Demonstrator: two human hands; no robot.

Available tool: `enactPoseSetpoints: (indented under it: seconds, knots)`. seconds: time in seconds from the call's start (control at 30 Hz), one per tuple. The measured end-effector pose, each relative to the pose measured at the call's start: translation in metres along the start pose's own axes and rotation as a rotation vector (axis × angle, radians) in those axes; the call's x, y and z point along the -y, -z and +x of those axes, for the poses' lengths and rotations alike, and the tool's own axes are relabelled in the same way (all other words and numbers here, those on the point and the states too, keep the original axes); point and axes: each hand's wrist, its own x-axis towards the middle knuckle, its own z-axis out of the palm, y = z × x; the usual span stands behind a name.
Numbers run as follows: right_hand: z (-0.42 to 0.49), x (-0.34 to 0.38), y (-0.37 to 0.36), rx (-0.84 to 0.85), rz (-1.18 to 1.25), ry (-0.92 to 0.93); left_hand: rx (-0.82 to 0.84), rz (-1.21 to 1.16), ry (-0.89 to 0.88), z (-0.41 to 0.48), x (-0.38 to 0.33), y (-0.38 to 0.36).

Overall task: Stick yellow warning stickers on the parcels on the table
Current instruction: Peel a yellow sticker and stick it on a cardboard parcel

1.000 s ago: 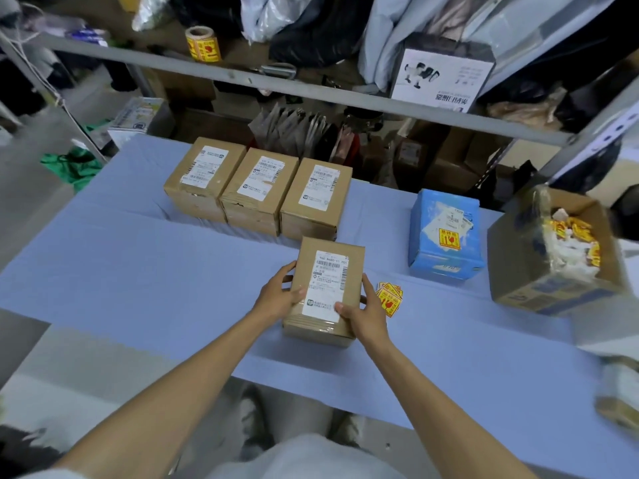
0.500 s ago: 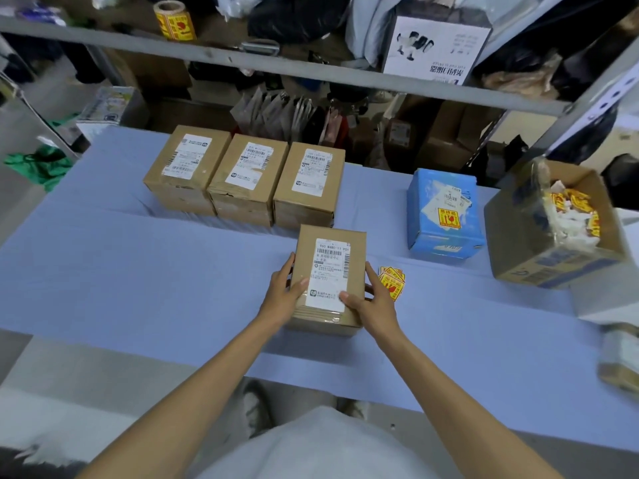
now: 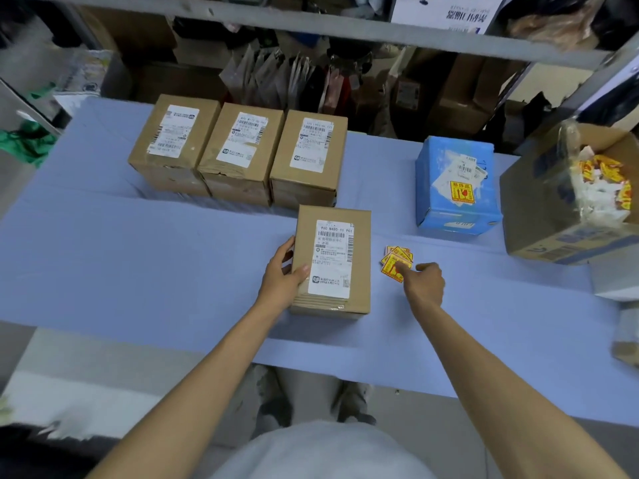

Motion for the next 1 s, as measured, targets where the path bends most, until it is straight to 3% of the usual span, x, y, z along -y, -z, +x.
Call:
enactPoseSetpoints:
  seconds: [0.23,0.47,0.7,0.8,0.87,1.0]
  knots:
    - [0.016,0.004,-0.016,-0.038,-0.035,-0.114,0.005,-0.030,0.006,-0.004,0.000,-0.001]
    - [0.019,-0.006,-0.011,-0.042,-0.008,-0.053,0.006,-0.021,-0.002,-0.004,-0.003,0.000]
    - [-0.001,0.016,0.006,-0.102,0.358,-0.006,-0.085,0.100,-0.014,-0.003,-0.013,-0.003]
    - [-0.023,0.044,0.014,0.001,0.558,0.058,-0.184,0.235,-0.204,-0.004,-0.030,-0.009]
    - [-0.042,0.061,0.017,0.130,0.628,0.128,-0.156,0.196,-0.281,-0.004,-0.045,-0.018]
    - [-0.077,0.081,0.016,0.373,0.594,0.369,0.061,-0.035,-0.117,-0.002,-0.074,-0.032]
